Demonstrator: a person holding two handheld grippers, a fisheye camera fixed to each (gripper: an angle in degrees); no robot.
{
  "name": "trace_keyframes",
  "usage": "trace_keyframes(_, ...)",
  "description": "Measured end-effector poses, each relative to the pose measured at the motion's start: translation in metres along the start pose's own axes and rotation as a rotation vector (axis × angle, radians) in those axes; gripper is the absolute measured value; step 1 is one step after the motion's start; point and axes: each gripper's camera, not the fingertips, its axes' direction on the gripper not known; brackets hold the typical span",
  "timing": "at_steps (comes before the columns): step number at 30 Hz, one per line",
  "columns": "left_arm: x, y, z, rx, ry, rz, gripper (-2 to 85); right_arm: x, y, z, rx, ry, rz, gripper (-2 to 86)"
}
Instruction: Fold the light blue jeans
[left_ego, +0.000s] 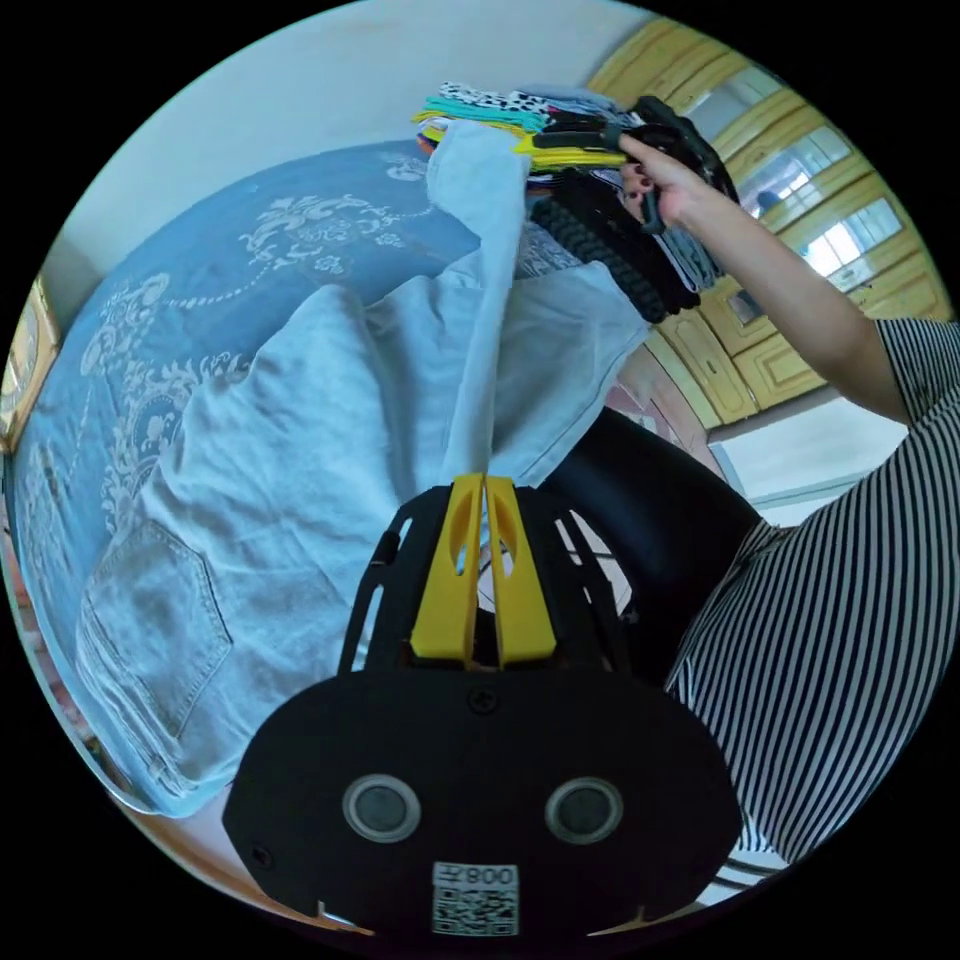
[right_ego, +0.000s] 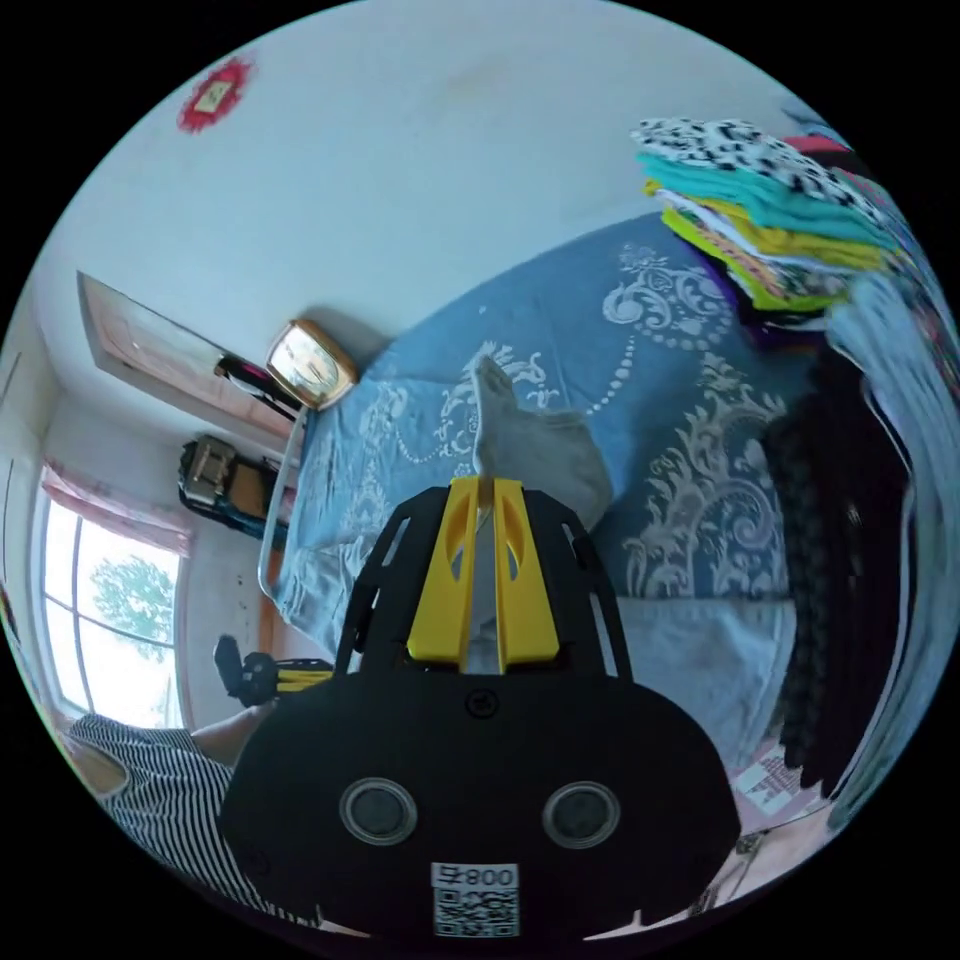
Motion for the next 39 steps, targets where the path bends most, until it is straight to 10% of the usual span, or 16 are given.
trace_keyframes(18, 0.087, -0.072, 0.194, -0.488, -0.195, 0.201, -0.1, 0.239, 0.348, -0.059, 0.082, -0.184, 0.487, 2.0)
trace_keyframes(39, 0.119, -0.376, 0.266, -0.116, 0.173, 0.258, 7.1, 0.298, 0.406, -0.085, 0.223, -0.215, 0.528, 5.0)
